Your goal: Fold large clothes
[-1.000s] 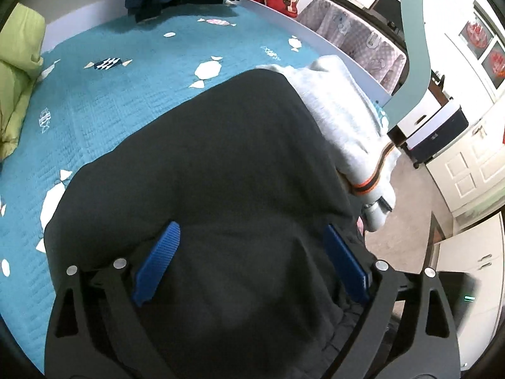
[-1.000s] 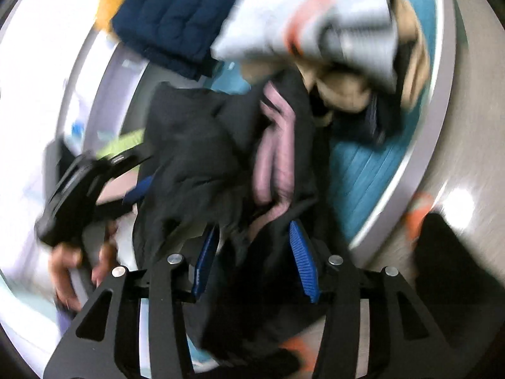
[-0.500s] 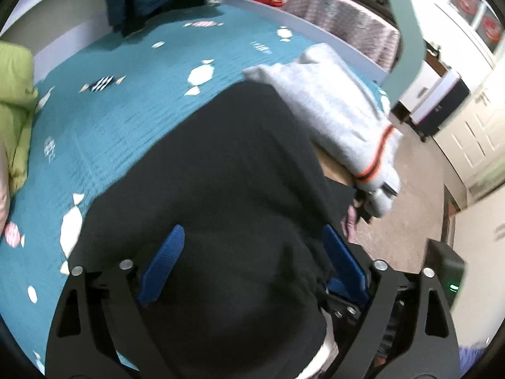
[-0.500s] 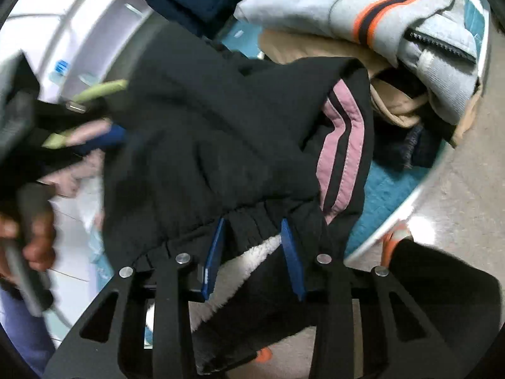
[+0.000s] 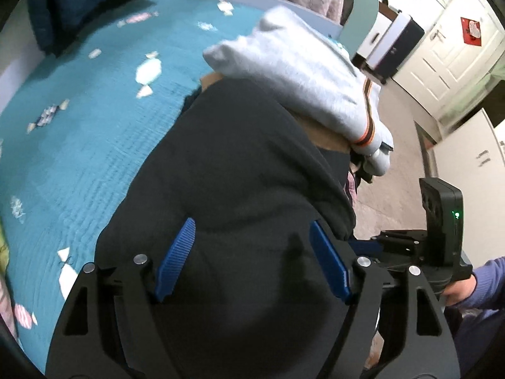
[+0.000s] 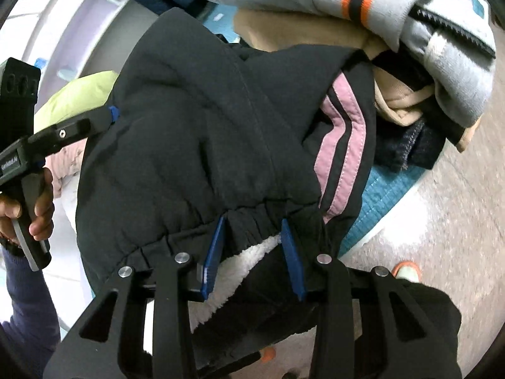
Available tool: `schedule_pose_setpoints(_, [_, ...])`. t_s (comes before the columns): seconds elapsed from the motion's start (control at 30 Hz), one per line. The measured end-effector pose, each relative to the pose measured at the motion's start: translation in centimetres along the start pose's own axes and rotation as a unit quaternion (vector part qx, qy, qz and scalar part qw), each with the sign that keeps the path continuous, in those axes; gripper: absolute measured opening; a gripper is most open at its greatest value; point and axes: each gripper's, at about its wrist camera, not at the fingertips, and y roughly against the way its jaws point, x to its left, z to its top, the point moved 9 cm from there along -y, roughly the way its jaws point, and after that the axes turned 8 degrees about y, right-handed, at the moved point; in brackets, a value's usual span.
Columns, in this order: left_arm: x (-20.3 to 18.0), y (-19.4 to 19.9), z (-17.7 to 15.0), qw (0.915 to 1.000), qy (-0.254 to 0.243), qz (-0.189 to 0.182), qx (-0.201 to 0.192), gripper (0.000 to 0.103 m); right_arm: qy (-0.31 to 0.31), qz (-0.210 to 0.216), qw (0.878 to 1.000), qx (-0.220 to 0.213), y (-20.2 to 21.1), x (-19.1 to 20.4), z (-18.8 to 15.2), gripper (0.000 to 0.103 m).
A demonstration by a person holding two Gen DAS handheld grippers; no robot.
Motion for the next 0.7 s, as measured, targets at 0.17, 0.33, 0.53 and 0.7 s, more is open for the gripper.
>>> schedule_pose_setpoints(0.17, [1.5,-1.3,1.1,0.9962,0.059,-0.047,0.044,0.076,-0.041,-0.024,0.999,0.02,-0.7,0.0,0.6,0.035])
schedule_pose_setpoints(0.33, [2.4,-2.1,1.7,0.9891,0.093,-0.044,0.106,0.077,-0.085,0.005,0.996,0.03,1.4,0.6,1.1,0.041])
schedule_pose_setpoints(0.53, [2.4,-3.2,1.8,0.9827,0.079,-0.025,0.166,0.091,-0.178,0.017,0.984,0.003,8.6,-0.1,-1.3,0.074])
schedule_pose_setpoints(0.7, [2.3,-3.9,2.1,0.9787,0.072,-0.002,0.192,0.095,-0.335,0.023,0.94,0.053,7.1,-3.0,-9.6,0.078])
